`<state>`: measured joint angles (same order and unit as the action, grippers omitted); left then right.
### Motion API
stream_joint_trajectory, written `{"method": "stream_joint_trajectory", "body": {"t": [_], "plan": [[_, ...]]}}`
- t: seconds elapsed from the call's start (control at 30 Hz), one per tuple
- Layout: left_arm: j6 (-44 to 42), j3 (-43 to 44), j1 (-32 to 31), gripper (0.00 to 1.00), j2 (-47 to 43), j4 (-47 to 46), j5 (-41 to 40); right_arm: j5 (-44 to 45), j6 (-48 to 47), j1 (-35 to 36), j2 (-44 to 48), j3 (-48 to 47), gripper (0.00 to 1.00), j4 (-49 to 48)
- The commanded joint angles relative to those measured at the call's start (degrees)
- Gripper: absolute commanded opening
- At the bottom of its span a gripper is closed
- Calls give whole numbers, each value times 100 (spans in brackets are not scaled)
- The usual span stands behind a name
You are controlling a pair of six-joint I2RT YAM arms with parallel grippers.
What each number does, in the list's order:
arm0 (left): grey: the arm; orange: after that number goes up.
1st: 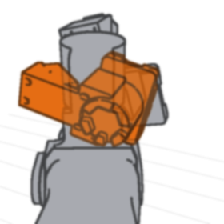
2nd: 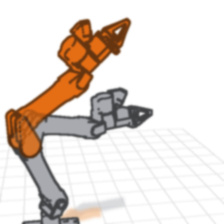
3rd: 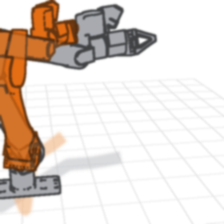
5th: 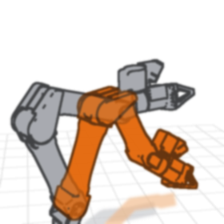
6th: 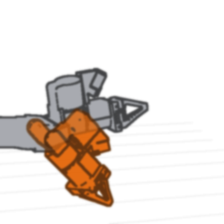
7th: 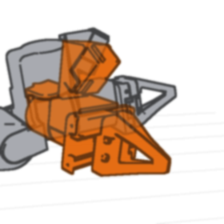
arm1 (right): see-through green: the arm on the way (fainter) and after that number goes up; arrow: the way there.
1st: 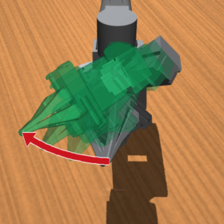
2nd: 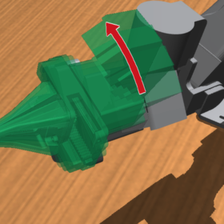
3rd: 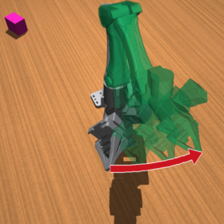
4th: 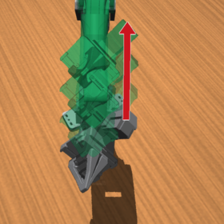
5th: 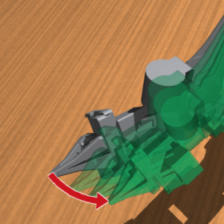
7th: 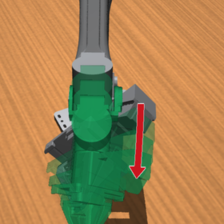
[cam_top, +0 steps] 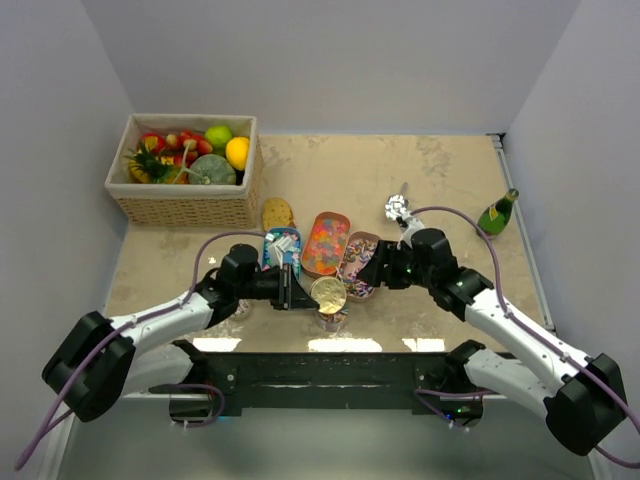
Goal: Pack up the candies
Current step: Close the bottle lid on the packing bottle.
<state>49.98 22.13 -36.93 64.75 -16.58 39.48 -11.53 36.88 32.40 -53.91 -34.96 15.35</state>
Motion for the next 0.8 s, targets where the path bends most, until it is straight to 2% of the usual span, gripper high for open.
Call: {"method": "stream_joint_trajectory", "body": {"t": [0.0,0.2,0.47,0.77], "plan": [[232,-69,-147,0,449,-354,305,-481,-32,12,-119,130,61,-454],[144,-7,-324,1,784,-294,297,-815,29,187,-207,367,61,-727],[-58,160,-333,3,811,128,16,-974,337,407,-594,684,60,-1228],[-137,441,-324,5,1031,331,-169,-772,276,794,-937,569,60,-1280]]}}
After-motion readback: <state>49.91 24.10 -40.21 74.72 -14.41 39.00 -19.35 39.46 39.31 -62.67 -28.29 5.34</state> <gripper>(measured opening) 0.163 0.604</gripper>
